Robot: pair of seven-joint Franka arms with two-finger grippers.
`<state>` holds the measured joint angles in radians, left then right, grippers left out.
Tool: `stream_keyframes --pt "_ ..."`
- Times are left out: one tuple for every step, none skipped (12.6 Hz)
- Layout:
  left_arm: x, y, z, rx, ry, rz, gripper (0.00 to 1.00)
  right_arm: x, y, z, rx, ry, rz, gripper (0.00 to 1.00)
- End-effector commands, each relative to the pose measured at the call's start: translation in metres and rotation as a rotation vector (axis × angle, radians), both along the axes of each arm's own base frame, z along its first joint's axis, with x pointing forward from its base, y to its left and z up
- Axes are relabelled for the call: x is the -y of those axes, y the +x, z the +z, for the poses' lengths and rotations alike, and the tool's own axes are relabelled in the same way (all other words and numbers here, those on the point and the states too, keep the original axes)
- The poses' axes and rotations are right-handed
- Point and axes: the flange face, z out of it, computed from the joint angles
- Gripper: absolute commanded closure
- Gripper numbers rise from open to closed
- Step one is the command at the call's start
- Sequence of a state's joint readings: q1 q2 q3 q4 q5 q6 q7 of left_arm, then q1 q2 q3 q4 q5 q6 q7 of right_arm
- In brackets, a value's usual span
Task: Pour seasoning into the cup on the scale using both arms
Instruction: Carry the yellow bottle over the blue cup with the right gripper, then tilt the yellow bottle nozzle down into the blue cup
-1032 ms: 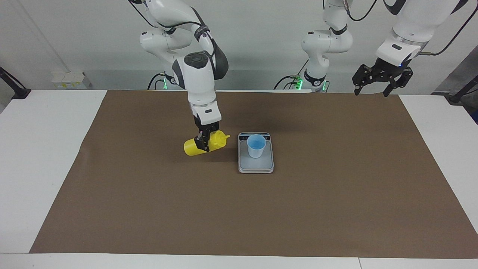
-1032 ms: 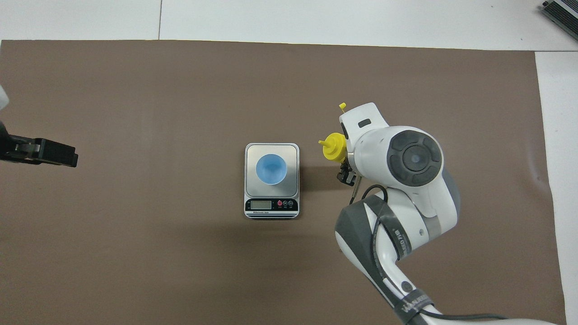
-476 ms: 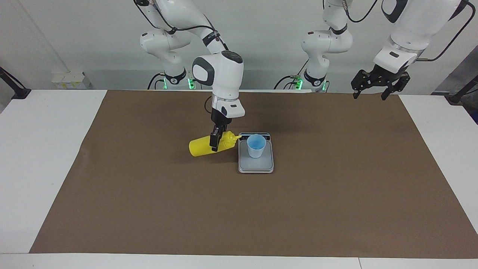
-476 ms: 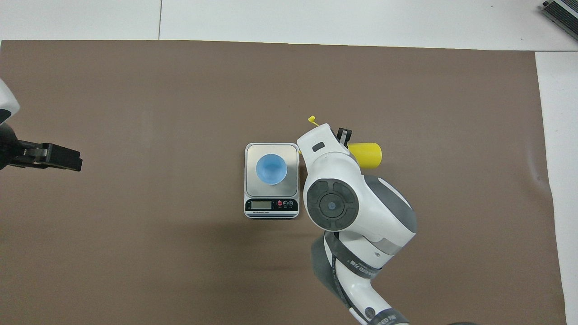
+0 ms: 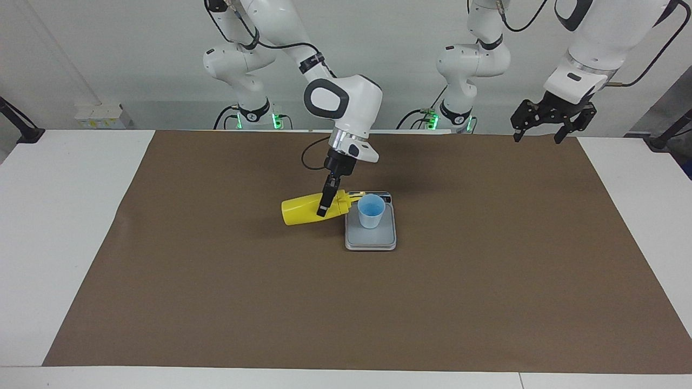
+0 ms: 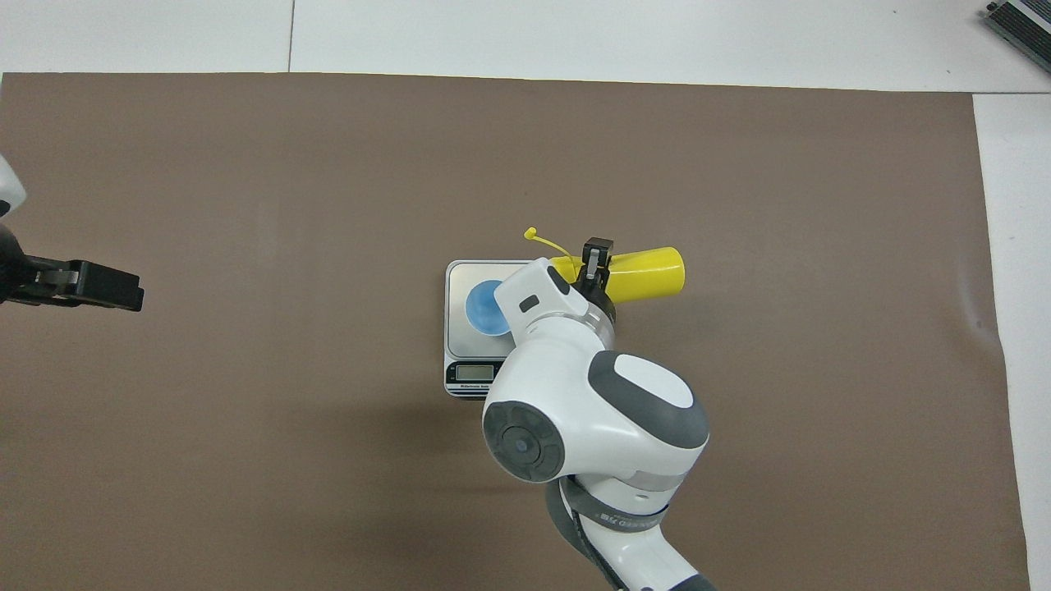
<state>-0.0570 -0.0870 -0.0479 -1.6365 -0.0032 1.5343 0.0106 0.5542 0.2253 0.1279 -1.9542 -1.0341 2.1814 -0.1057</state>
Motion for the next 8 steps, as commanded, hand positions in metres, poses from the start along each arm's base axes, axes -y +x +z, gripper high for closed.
stream_keyframes --pt "-0.005 -0.007 0.001 0.012 0.0 0.017 0.0 -0.017 0.006 -0.002 0.085 -0.098 -0.01 0.72" --pt "-0.004 -0.007 0.001 0.012 0.001 0.048 0.0 -0.025 0.003 -0.007 0.12 -0.13 -0.022 0.72" --pt "-0.003 -0.007 0.001 0.014 0.001 0.065 0.0 -0.024 0.002 -0.009 0.139 -0.15 -0.031 0.72" --pt "-0.002 -0.006 0.002 0.018 0.0 0.063 0.0 -0.028 -0.003 -0.012 0.142 -0.164 -0.022 0.72" --pt "-0.002 -0.006 0.001 0.017 0.0 0.059 0.0 -0.032 -0.008 -0.016 0.162 -0.19 -0.027 0.73" --pt "-0.002 -0.006 0.001 0.018 0.0 0.056 0.0 -0.033 -0.01 -0.02 0.199 -0.223 -0.036 0.73" --pt "-0.002 -0.006 0.001 0.018 0.0 0.054 0.0 -0.038 -0.016 -0.025 0.217 -0.239 -0.038 0.73" --pt "-0.003 -0.006 0.001 0.017 0.0 0.054 0.0 -0.042 -0.021 -0.028 0.223 -0.252 -0.034 0.73"
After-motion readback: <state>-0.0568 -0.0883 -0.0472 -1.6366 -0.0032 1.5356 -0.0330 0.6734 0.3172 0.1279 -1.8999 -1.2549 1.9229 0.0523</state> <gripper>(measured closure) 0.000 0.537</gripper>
